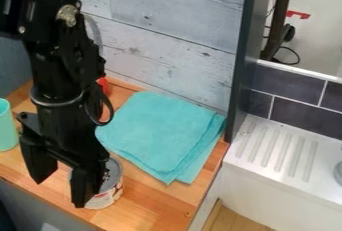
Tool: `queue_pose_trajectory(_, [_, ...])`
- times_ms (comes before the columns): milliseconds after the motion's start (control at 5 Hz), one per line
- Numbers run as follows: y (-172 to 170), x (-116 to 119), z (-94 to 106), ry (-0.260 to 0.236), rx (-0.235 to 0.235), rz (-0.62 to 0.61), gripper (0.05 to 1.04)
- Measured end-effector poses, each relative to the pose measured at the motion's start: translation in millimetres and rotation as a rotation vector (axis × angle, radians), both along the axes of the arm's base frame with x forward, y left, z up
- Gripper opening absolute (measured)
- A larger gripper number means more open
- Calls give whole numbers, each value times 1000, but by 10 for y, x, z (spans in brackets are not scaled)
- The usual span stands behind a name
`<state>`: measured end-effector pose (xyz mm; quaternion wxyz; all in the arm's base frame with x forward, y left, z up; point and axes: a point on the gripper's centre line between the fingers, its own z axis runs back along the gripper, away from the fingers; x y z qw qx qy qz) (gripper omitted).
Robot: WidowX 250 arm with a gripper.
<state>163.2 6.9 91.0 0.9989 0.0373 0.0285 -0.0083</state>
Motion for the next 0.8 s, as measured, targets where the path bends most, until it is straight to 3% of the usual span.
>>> queue_pose_trajectory(200, [1, -19, -33, 18, 1, 5, 1001])
queue_pose_trajectory(400, [-153, 183, -100, -18, 19, -59, 1001])
queue_pose_trajectory(600, [-319, 368, -192, -47, 6, -121, 1001])
queue_pose_trajectory(800, [-415, 503, -344, -40, -28, -138, 1001])
